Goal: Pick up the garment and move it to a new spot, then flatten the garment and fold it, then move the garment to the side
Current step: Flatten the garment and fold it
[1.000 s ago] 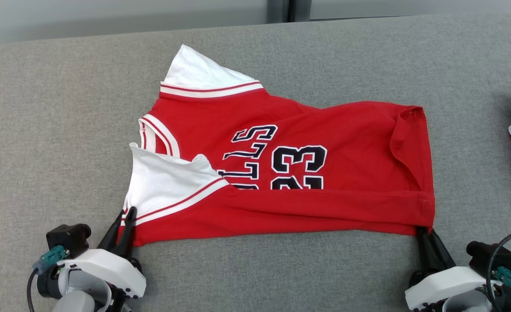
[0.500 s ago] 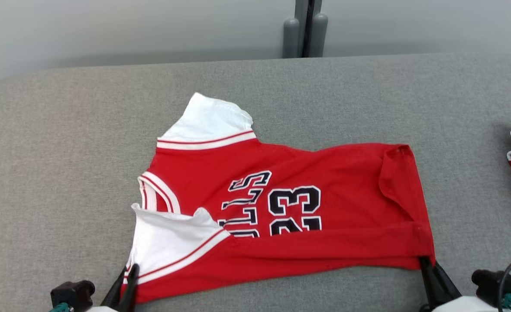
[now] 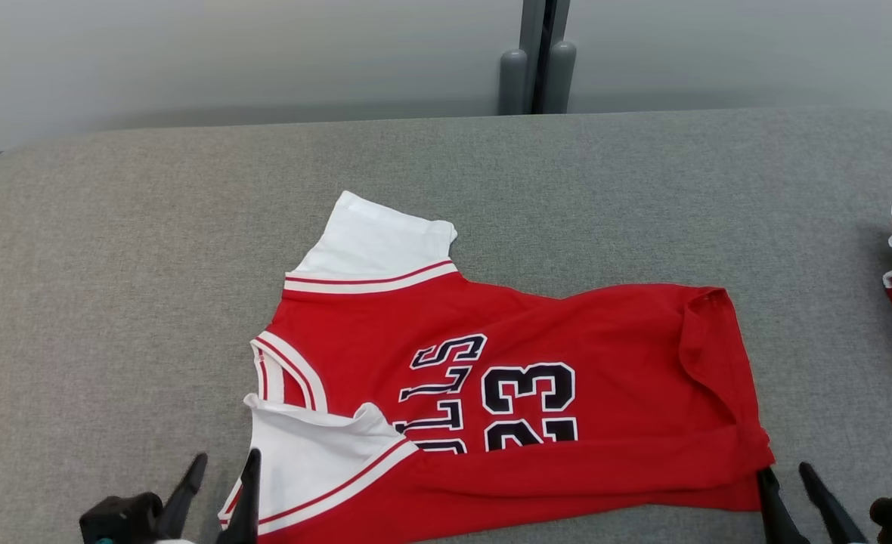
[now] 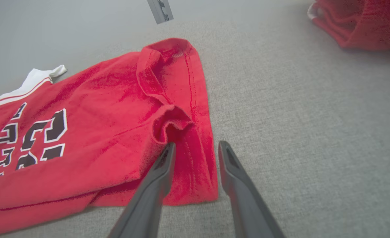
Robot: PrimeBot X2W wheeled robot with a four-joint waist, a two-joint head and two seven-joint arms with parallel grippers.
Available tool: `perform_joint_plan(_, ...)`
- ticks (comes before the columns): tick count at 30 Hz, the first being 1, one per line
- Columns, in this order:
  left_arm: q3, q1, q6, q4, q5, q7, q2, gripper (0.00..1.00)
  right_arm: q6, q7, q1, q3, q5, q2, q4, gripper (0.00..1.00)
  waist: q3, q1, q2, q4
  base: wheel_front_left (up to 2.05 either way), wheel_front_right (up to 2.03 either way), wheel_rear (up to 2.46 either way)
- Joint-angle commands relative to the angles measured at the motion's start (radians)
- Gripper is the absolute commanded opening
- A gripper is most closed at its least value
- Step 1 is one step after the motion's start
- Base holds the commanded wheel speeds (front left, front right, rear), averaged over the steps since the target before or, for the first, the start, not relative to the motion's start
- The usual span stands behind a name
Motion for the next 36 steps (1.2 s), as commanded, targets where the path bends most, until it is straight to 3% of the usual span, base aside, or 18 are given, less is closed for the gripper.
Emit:
perform_joint_plan(1, 0.013, -0.027, 0.015, -0.020, 0.021, -0.029, 0.011, 1.00, 0.000, -0.008, -0.017, -0.011, -0.018, -0.004, -0.027, 1.00, 0.002, 0.0000, 0.0000, -0.006, 0.00, 0.00, 0.00)
perform_joint_plan(8, 0.062, -0.076, 0.079, -0.113, 0.085, -0.132, 0.026, 1.00, 0.000, -0.001, -0.054, -0.067, -0.090, -0.003, -0.187, 1.00, -0.001, 0.0000, 0.0000, -0.024, 0.00, 0.00, 0.00)
perform_joint_plan(15, 0.088, -0.095, 0.116, -0.193, 0.134, -0.154, 0.057, 1.00, 0.000, 0.022, -0.121, -0.057, -0.122, -0.003, -0.313, 1.00, 0.002, 0.0000, 0.0000, -0.037, 0.00, 0.00, 0.00)
perform_joint_plan(30, 0.069, -0.116, 0.136, -0.239, 0.153, -0.130, 0.070, 1.00, 0.000, 0.023, -0.141, -0.032, -0.101, -0.003, -0.329, 1.00, 0.036, 0.0000, 0.0000, -0.027, 0.00, 0.00, 0.00)
perform_joint_plan(36, 0.025, -0.271, 0.094, -0.247, 0.165, -0.085, 0.085, 1.00, 0.000, 0.021, -0.179, -0.022, -0.096, -0.003, -0.345, 1.00, 0.112, 0.0000, 0.0000, -0.036, 0.00, 0.00, 0.00)
